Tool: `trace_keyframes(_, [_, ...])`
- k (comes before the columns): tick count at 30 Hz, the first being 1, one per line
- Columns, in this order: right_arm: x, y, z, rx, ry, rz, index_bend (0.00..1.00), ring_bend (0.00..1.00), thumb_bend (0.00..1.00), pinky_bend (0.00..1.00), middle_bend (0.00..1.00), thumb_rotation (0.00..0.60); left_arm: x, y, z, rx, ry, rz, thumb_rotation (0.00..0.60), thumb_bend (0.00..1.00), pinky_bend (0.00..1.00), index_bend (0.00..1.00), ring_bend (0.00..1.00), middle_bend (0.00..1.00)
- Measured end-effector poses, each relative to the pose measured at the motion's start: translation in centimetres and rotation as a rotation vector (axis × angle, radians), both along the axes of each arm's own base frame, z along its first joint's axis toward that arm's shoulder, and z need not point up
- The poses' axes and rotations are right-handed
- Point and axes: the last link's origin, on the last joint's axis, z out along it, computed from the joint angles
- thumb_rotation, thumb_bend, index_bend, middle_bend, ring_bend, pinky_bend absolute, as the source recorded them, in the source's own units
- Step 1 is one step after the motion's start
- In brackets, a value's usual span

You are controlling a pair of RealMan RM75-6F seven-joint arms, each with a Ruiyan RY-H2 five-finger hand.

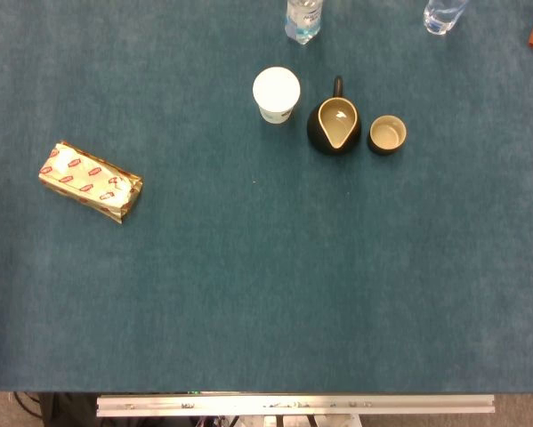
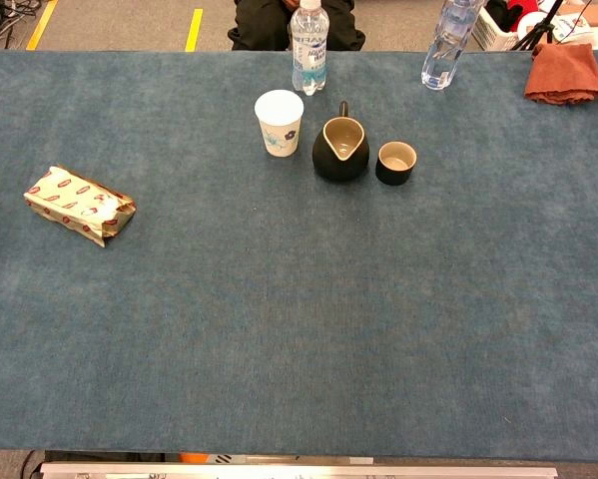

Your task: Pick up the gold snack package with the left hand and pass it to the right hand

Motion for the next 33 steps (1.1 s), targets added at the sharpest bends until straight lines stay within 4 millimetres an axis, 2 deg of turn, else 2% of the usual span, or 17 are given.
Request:
trace_keyframes(8, [0.3,0.0,0.2,-0.007,-0.003,0.019,0.13,0.18,0.25,0.24,0.28,0.6,0.2,-0.1,-0.3,-0.034,0.002,-0.015,0.6,0.25,0.23,0.21,0.17,0.21])
trace_keyframes(14, [1.0,-0.5,0.9,-0.025,0.009,0.047,0.13,0.18,0.25,0.24,0.28,0.6,0.2,1.0,-1.2,-0.132,0.011,-0.041,0.6,0.25,0.23,0.2,0.17,0.2])
trace_keyframes(20, [1.5,-0.6,1.3,-0.032,0.013,0.06,0.13,0.18,0.25,0.24,0.28,0.6,-0.3,3.2,-3.0,-0.331,0.093,-0.084,0.6,0.25,0.22,0.2,0.17,0.19])
trace_keyframes(24, [1.4,-0.4,1.3,-0.03,0.014,0.052,0.13,0.18,0.25,0.24,0.28,0.6,-1.2,5.5,-4.2,-0.46,0.183,-0.099,0.6,0.25,0.22,0.17,0.17,0.18])
trace_keyframes(28, [1.3,-0.2,1.3,-0.035,0.013,0.046,0.13,0.18,0.25,0.24,0.28,0.6,-2.1,7.5,-5.2,-0.526,0.249,-0.097,0.6,0.25,0.22,0.1,0.15,0.14])
trace_keyframes(33, [1.1,-0.2,1.4,-0.036,0.011,0.041,0.13,0.18,0.26,0.24,0.28,0.6,-2.9,9.2,-6.8,-0.571,0.284,-0.066,0.6,0.25,0.22,0.08,0.12,0.12])
